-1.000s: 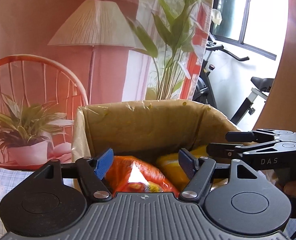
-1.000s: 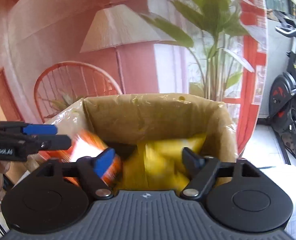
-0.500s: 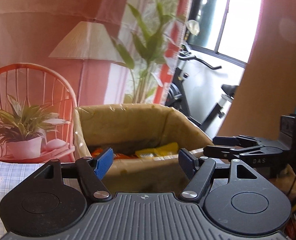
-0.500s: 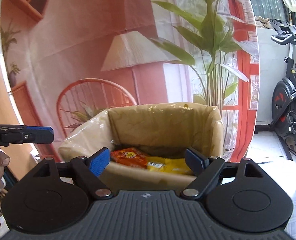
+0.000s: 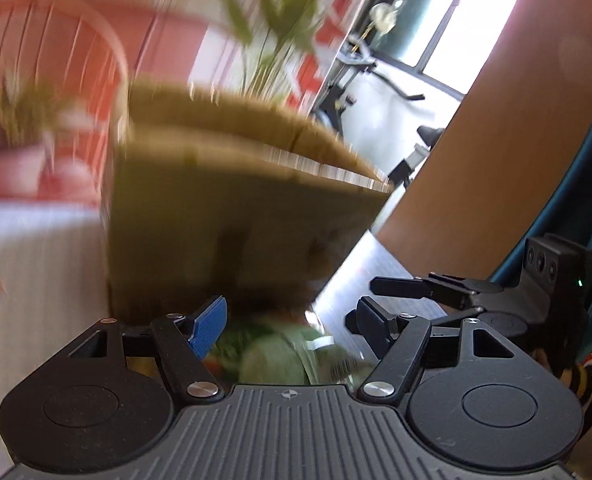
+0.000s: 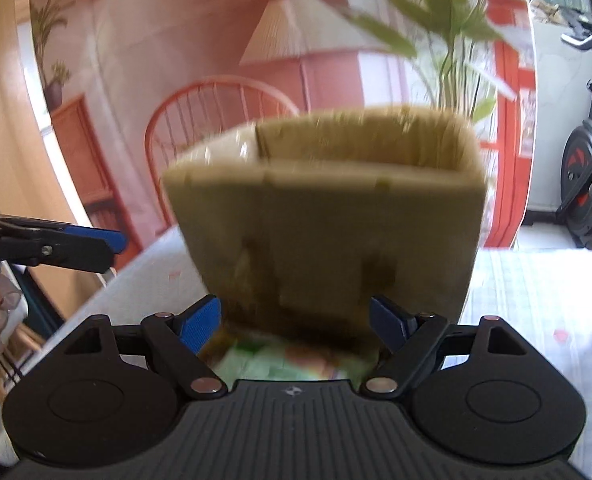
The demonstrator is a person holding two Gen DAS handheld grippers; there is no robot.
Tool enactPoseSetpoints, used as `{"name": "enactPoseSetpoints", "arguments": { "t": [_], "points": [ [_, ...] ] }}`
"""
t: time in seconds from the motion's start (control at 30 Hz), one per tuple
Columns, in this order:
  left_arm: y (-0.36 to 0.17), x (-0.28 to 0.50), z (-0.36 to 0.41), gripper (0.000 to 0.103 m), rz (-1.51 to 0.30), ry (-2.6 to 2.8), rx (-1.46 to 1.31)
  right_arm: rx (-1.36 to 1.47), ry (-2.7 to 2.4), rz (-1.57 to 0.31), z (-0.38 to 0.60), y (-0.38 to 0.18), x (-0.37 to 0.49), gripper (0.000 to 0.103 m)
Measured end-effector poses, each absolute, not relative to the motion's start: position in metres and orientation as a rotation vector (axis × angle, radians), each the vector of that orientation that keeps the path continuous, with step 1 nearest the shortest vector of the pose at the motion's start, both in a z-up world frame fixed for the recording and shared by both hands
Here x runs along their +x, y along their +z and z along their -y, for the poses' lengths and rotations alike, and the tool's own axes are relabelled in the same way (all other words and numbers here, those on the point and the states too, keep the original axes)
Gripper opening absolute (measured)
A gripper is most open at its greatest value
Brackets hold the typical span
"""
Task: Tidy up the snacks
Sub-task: 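Close the left gripper on a green chip bag while the right grasps a pale green barcode bag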
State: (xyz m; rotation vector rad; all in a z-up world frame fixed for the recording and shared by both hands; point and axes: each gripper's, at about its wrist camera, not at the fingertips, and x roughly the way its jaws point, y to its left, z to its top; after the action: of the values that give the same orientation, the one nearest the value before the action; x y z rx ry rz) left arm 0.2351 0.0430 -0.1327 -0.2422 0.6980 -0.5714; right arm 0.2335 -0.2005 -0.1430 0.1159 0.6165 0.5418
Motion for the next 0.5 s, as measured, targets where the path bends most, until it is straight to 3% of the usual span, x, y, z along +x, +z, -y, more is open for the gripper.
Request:
{"name": "enactPoseSetpoints", "arguments": {
  "t": [0.5],
  "points": [
    [-0.201,0.263,-0.029,0.073,-0.858,-0.576,-0.333,0.067,0.593,-0.749,0.189,-0.195,0.228,0.069]
  ]
}}
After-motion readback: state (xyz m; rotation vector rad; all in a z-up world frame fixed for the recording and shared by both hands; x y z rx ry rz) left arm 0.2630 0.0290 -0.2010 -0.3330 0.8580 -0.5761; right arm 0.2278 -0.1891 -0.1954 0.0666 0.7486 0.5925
